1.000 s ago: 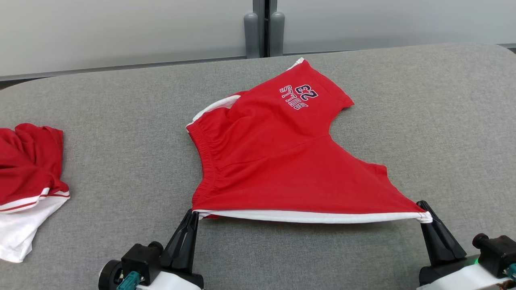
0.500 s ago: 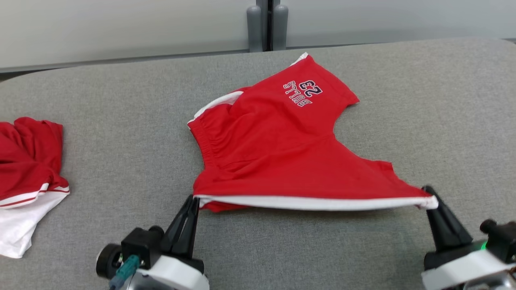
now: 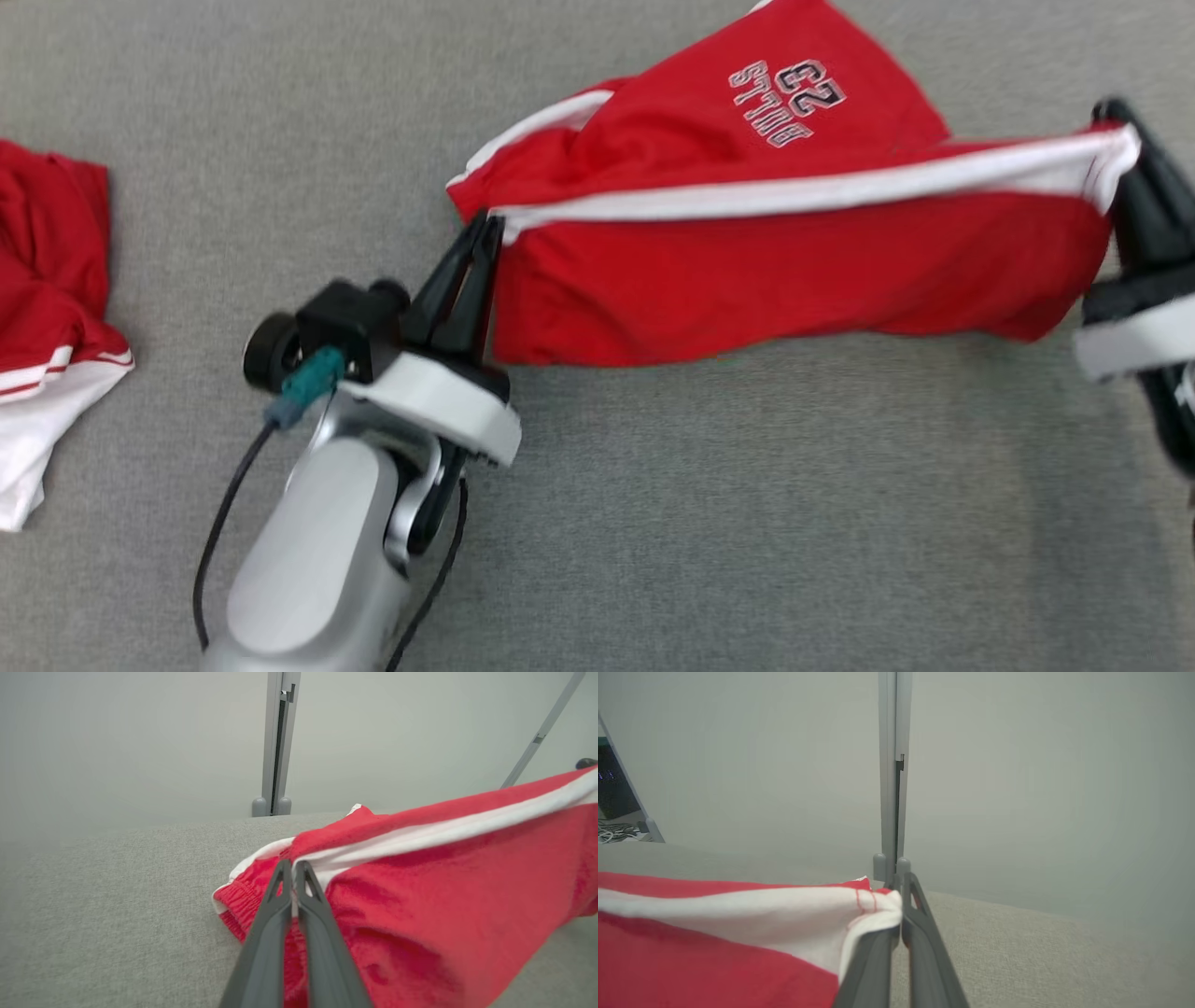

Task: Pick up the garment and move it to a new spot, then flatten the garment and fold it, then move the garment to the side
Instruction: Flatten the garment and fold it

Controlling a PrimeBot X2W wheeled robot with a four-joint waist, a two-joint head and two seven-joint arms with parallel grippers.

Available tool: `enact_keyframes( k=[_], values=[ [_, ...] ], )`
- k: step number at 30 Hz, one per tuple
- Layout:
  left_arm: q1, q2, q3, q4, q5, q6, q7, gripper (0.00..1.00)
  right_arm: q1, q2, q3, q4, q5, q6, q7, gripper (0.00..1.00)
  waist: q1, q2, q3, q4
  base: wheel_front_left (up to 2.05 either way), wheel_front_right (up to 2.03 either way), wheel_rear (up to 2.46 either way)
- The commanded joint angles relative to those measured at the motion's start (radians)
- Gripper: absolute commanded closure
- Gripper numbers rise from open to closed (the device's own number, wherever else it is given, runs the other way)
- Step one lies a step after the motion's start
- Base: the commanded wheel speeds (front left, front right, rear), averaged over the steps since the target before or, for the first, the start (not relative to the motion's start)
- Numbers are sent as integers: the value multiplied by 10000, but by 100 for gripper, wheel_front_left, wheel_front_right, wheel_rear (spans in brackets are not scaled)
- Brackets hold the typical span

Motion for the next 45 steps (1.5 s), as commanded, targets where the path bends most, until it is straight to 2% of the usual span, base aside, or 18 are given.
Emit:
enact_keyframes(
  k=[1,4,11,13,19,20,21,22,23,28,33,38,45],
  values=[
    [-517,16,-74,249,-107,-38,-127,100,-578,-182,154,247,161,-2,36,100,0,0,749,583,0,0,0],
    [-1159,2,-216,654,-333,-60,-295,100,-1370,-458,407,670,266,-2,94,100,0,0,978,800,0,0,0],
    [-3134,-6,-1065,2028,-1651,313,-853,100,-3949,-1053,1608,2261,689,-2,275,100,0,0,1617,1495,0,0,0],
    [-3558,-11,-1408,2442,-2120,349,-875,100,-4522,-1049,2030,2790,887,-2,328,100,0,0,1741,1614,0,0,0],
    [-4437,-8,-2587,3539,-3756,59,-614,100,-5842,-838,3099,4642,1386,-2,282,100,0,0,1931,1794,0,0,0],
    [-4526,-6,-2719,3630,-3921,85,-727,79,-5994,-808,3212,4942,1480,-2,219,100,0,0,1943,1814,0,0,0],
    [-4596,-10,-2865,3732,-4041,171,-821,40,-6124,-739,3319,5149,1556,-2,81,63,0,0,1945,1832,0,0,0],
    [-4592,-11,-3007,3820,-4126,217,-924,0,-6199,-674,3398,5373,1657,0,-51,19,0,0,1928,1837,0,0,0],
    [-4552,-12,-3113,3896,-4202,306,-1048,0,-6211,-613,3445,5602,1790,0,-192,0,0,0,1890,1827,0,0,0],
    [-4103,-6,-3277,3890,-3851,889,-1498,0,-5968,-485,3596,6362,2045,0,-1011,0,0,0,1577,1691,0,0,0],
    [-3056,180,-2265,2421,-2653,1722,-1557,0,-5278,-361,3211,6270,2211,-2,-1406,0,0,0,1125,1355,0,0,0],
    [-1515,331,-1079,583,-1365,2303,-1550,0,-3887,-111,1757,4764,1748,0,-1417,0,0,0,612,886,0,0,0],
    [249,471,-272,-465,-501,2351,-1553,0,-1484,407,491,2797,735,0,-1412,0,0,0,-187,487,0,0,0]
  ],
)
